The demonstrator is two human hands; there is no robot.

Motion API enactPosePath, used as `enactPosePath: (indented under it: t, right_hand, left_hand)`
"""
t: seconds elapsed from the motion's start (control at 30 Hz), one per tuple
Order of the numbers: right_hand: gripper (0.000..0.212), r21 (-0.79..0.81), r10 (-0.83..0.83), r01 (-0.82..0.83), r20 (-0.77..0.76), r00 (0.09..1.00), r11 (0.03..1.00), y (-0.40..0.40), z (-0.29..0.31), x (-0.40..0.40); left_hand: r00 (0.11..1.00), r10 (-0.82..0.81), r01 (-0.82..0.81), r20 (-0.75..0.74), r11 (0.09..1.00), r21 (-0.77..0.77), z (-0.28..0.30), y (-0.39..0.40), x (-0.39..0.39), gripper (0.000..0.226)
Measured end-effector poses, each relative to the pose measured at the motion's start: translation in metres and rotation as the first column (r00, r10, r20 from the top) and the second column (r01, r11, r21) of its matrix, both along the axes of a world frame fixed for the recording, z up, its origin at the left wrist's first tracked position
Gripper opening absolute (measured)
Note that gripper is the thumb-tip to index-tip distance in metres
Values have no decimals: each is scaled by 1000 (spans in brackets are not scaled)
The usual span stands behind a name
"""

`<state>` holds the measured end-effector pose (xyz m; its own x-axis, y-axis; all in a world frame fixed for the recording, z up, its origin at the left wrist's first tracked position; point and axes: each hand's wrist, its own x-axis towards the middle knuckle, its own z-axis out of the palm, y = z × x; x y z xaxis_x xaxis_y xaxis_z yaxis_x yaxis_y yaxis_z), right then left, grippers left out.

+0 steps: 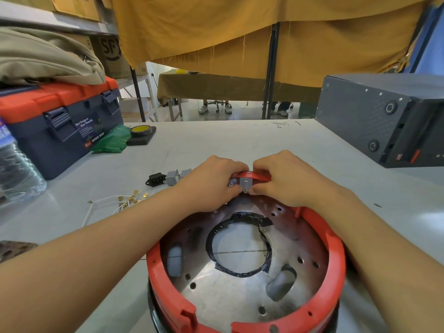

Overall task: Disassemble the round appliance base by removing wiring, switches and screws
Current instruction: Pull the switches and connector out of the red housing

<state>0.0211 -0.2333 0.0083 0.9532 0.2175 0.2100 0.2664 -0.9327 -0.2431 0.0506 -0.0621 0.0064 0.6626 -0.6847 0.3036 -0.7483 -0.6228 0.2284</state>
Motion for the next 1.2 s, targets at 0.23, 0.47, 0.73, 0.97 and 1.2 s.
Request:
enactPosePath:
  t: [0.23, 0.47, 0.73, 0.97, 1.2]
  right_hand:
    - [34, 42, 29, -28, -25, 999, 999, -1, 0, 3]
    - [36, 25, 29, -28, -28, 999, 999, 0, 0, 3]
    - [40, 1, 30, -30, -17, 999, 1000, 2, 1, 1]
    - [41, -33, 23, -23, -2, 1000, 999, 3, 2, -1]
    - [41, -71, 20, -20, 8, 1000, 997, 4, 3, -2]
  left_hand:
    - [999, 9, -10, 31, 998, 58, -1, -2, 0, 22]
    - [998, 16, -19, 54, 998, 54, -2, -2, 0, 23]
    - [998, 19, -22, 61, 998, 52, -3, -2, 0, 20]
    - [998, 20, -24, 60, 998, 59, -3, -3, -1, 22]
    - [999, 26, -29, 46, 996, 79, -2, -3, -4, 23]
